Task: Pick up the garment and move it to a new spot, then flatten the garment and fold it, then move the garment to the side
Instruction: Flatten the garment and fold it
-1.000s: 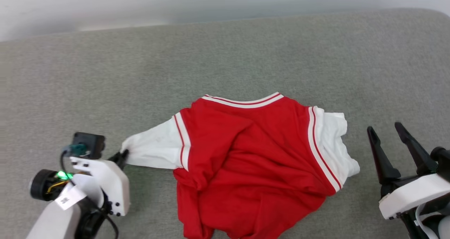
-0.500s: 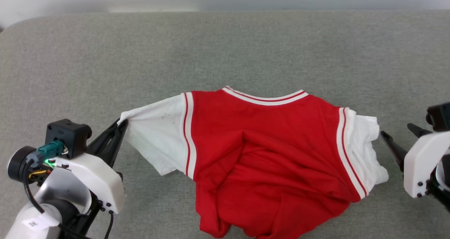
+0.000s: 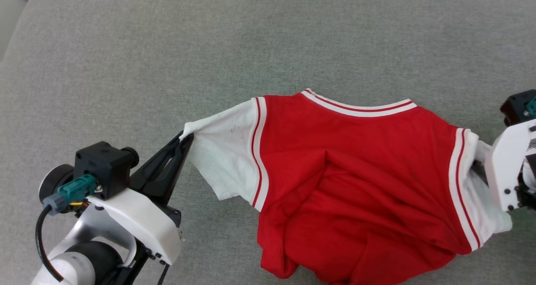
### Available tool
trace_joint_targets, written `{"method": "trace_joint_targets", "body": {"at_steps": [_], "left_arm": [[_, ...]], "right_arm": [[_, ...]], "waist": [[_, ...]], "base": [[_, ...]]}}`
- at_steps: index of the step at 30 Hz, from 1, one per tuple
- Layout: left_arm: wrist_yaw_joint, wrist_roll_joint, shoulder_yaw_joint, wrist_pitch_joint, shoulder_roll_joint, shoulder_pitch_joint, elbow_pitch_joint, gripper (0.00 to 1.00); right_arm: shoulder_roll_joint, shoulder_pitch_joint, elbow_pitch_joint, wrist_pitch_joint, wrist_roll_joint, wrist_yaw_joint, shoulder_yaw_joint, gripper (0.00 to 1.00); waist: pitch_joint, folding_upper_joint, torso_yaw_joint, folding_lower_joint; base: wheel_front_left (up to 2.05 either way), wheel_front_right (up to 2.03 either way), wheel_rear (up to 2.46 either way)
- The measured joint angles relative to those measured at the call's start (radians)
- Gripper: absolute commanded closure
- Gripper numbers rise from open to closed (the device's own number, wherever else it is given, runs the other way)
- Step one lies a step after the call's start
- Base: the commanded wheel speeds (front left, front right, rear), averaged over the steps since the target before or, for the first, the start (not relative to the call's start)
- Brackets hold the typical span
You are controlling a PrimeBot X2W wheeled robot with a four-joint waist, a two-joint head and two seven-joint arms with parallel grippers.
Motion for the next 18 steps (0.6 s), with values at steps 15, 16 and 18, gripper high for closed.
{"method": "trace_joint_targets", "body": {"at_steps": [15,16,18], "left_arm": [[0.000,-0.007,-0.010,-0.028,-0.017,-0.015,0.028,1.00],[0.001,-0.007,-0.007,-0.029,-0.015,-0.014,0.032,1.00],[0.002,-0.009,0.002,-0.037,-0.011,-0.010,0.038,1.00]], "right_arm": [[-0.009,0.009,0.073,-0.084,0.014,-0.002,0.045,1.00],[-0.007,0.008,0.079,-0.096,0.018,-0.002,0.050,1.00],[-0.007,0.006,0.087,-0.123,0.026,-0.001,0.054,1.00]], "waist": [[0.024,0.0000,0.033,-0.0001],[0.017,0.0000,0.028,-0.0001],[-0.001,0.0000,0.016,0.0000]], "base": [[0.00,0.00,0.00],[0.00,0.00,0.00],[0.00,0.00,0.00]]}}
